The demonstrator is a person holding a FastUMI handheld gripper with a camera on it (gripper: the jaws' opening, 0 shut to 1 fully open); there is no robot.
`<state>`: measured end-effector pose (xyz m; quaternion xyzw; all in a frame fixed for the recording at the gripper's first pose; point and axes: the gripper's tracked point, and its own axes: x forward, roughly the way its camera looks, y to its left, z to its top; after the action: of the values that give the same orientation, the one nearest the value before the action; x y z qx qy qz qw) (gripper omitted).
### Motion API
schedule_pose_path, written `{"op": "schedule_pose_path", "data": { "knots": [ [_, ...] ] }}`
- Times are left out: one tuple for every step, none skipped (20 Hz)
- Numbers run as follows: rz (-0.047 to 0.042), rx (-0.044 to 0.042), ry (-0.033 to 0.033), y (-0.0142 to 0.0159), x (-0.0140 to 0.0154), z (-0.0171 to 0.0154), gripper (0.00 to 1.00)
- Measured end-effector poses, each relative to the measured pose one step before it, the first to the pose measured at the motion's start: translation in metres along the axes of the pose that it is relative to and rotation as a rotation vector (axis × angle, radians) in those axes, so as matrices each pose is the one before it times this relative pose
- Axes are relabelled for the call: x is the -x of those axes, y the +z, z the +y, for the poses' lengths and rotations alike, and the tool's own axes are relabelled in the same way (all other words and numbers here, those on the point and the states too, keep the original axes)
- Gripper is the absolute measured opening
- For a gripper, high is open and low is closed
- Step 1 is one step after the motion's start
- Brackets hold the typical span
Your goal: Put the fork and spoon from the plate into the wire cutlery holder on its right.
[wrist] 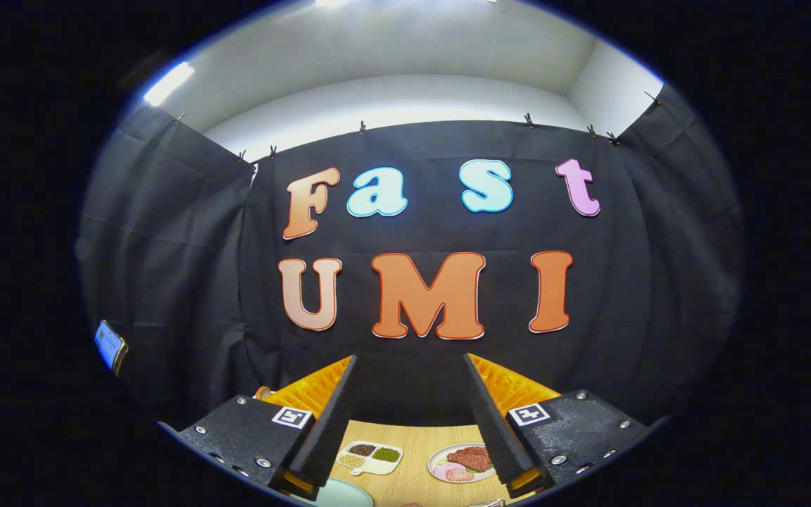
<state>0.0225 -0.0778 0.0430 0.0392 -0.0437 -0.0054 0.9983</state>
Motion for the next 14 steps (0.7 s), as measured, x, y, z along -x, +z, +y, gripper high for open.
{"op": "schedule_pose_path", "data": {
  "knots": [
    [-0.00377, 0.00232, 0.0035, 0.00068, 0.00168, 0.00153, 0.87],
    [0.00086, 0.00296, 0.00701, -0.0005, -0.00024, 0.00324, 0.88],
    [0.00375, 0.00369, 0.00461, -0.00109, 0.00016, 0.00192, 0.88],
    [0.00329, 0.00292, 0.00758, -0.00089, 0.0008, 0.0025, 0.88],
    [0.00227, 0.00414, 0.00648, -0.00026, -0.00033, 0.00393, 0.88],
    [0.00027, 0.00362, 0.0056, -0.00029, -0.00017, 0.00311, 0.88],
    [-0.00139, 0.00444, 0.00649, -0.00028, -0.00052, 0.00357, 0.88],
    [-0.00179, 0.00474, 0.0044, 0.00057, -0.00025, 0.00241, 0.89],
    [-0.00785, 0.0006, 0.01589, 0.00163, 0.00124, 0.00508, 0.89],
    [-0.00978, -0.0021, 0.01439, 0.00192, 0.00019, 0.00644, 0.89],
    [-0.0037, 0.00105, 0.0087, -0.00045, 0.00024, 0.00469, 0.89],
    [-0.00185, 0.00581, 0.0068, 0.00043, 0.00007, 0.00296, 0.89],
    [-0.00286, 0.0071, 0.00412, 0.00032, -0.00071, 0.0033, 0.89],
    [-0.00267, 0.00391, 0.00267, 0.00035, -0.00054, 0.00315, 0.89]
  ]
}}
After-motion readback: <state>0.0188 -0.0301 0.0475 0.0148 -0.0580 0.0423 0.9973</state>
